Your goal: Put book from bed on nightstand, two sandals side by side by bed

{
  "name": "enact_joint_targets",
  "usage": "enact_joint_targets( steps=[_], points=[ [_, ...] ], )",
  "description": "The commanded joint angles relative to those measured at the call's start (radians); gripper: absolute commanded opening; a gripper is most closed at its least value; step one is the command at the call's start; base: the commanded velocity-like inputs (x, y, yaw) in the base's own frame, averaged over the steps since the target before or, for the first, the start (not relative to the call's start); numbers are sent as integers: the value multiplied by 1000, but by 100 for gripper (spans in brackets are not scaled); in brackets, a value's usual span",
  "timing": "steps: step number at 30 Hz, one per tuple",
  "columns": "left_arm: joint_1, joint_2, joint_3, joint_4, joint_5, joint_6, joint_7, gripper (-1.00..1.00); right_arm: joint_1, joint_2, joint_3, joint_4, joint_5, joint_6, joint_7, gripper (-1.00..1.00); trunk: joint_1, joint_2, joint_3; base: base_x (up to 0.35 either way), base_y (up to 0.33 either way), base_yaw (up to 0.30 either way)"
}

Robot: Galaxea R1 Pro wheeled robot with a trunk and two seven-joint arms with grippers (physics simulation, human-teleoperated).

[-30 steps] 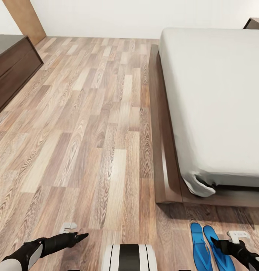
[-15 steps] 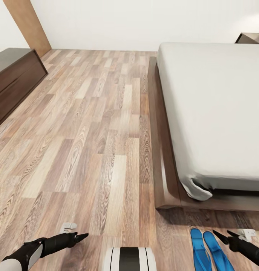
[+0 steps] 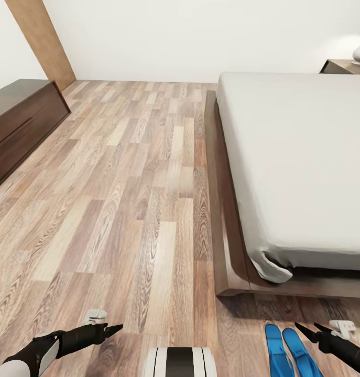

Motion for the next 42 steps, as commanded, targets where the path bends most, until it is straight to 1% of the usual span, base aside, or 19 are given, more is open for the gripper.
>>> enact_joint_targets(
  steps=[1, 13, 30, 39, 40, 42],
  points=[
    [0, 0, 7, -1, -4, 8, -5, 100, -1, 0, 6, 2, -8, -7, 0, 100, 0, 0, -1, 0, 0, 0],
    [0, 0, 7, -1, -4, 8, -5, 100, -1, 2, 6, 3, -8, -14, 0, 100, 0, 0, -1, 0, 0, 0],
    [0, 0, 6, -1, -4, 8, -5, 100, -1, 3, 6, 3, -8, -14, -4, 100, -8, 4, 65, 0, 0, 0],
    [0, 0, 7, 1, -4, 7, -4, 100, -1, 3, 6, 3, -8, -14, -4, 100, -8, 4, 65, 0, 0, 0],
    [0, 0, 7, 7, -4, 6, -2, 100, -1, 3, 6, 4, -8, -14, -4, 100, -8, 4, 65, 0, 0, 0],
    [0, 0, 7, 27, -5, -5, 26, 100, -1, 3, 6, 4, -8, -14, -4, 100, -8, 4, 65, -115, 0, 0]
  ],
)
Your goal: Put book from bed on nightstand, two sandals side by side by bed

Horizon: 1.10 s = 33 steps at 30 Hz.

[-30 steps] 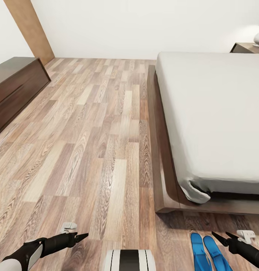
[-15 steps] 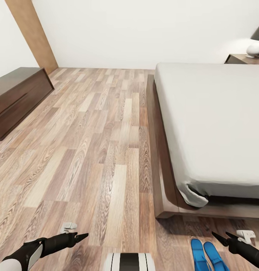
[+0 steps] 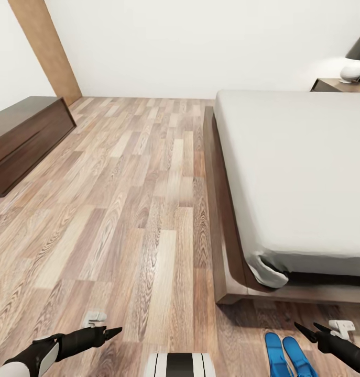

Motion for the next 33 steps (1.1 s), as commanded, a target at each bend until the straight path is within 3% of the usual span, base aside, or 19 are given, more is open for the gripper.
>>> enact_joint_targets(
  steps=[1, 12, 19, 33],
  points=[
    [0, 0, 7, 2, -4, 3, 3, 100, -1, 0, 6, 2, -8, -4, 3, 100, 0, 0, -1, -228, 0, 0],
    [0, -3, 6, 12, -3, -14, 35, 100, -1, 0, 6, 2, -8, -4, 3, 100, 0, 0, -1, -295, 0, 0],
    [0, -5, 7, 12, -4, -15, 37, 100, -1, 0, 6, 2, -8, -4, 3, 100, 0, 0, -1, -53, 0, 0],
    [0, -5, 8, 12, -3, -14, 37, 100, -1, 0, 6, 2, -8, -4, 5, 100, -7, 3, 53, -1, 0, 0]
  ],
)
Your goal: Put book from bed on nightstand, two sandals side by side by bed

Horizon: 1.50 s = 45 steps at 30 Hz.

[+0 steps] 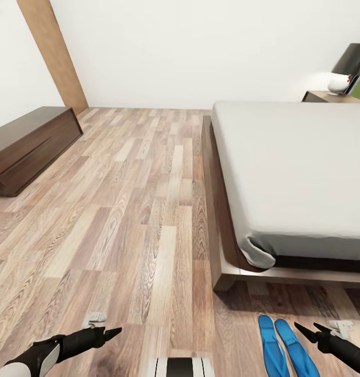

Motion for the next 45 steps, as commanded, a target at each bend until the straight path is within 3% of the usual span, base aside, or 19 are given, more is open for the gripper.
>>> enact_joint_targets(
  steps=[1, 15, 19, 28, 36, 45],
  points=[
    [0, 0, 6, 0, -4, 5, -4, 100, -1, 0, 7, 2, -8, -4, 3, 100, -1, 0, 3, 0, 0, 0],
    [0, -3, 5, 0, -1, 5, -3, 100, -1, 0, 7, 1, -14, 1, 8, 100, -7, 3, 57, 0, 0, 0],
    [0, -27, 7, 0, -2, 6, 11, 100, -1, 0, 7, 2, -16, 8, 5, 100, -9, 4, 73, 0, 0, 0],
    [0, -30, 9, 54, -1, 2, 53, 100, -1, 75, 7, 20, -16, 4, 6, 100, -13, 6, 108, 0, 0, 0],
    [0, -30, 10, 99, 1, -69, 69, 100, -1, 85, 8, 95, -10, -2, 4, 100, -16, 8, 139, 0, 0, 0],
    [0, -29, 10, 123, 2, -84, 76, 100, -1, 85, 8, 102, -4, -3, 5, 100, -20, 10, 173, 0, 0, 0]
  ],
)
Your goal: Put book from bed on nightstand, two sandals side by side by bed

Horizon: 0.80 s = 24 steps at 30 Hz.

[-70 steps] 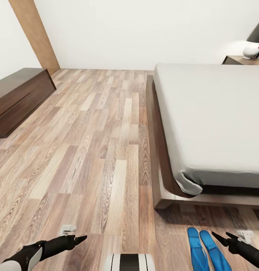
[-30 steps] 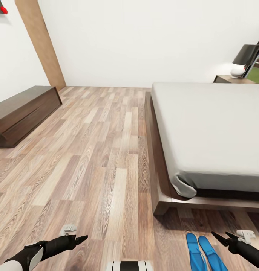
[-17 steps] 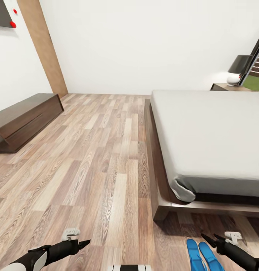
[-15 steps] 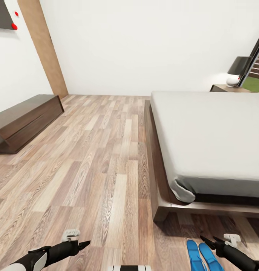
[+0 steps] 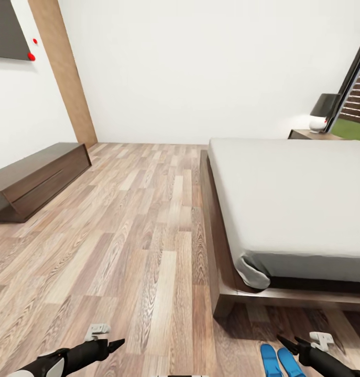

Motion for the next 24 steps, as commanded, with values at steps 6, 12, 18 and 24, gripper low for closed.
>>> enact_joint_targets(
  steps=[6, 12, 18, 24],
  points=[
    [-1, -1, 2, 1, -4, -4, -2, 100, -2, 4, 5, 6, -7, -5, 1, 100, -3, 1, 22, 0, 0, 0],
    [-1, -1, 2, 1, -4, -3, -3, 100, -2, 6, 5, 6, -7, -6, -1, 100, -6, 2, 46, 0, 0, 0],
    [-1, 1, 2, 2, -4, -1, -4, 100, -2, 29, 5, 6, -7, -6, -2, 100, -8, 4, 69, 0, 0, 0],
    [-1, -1, 1, 3, -4, 4, -11, 100, -2, 48, 5, 6, -7, -6, -3, 100, -11, 5, 92, 0, 0, 0]
  ],
)
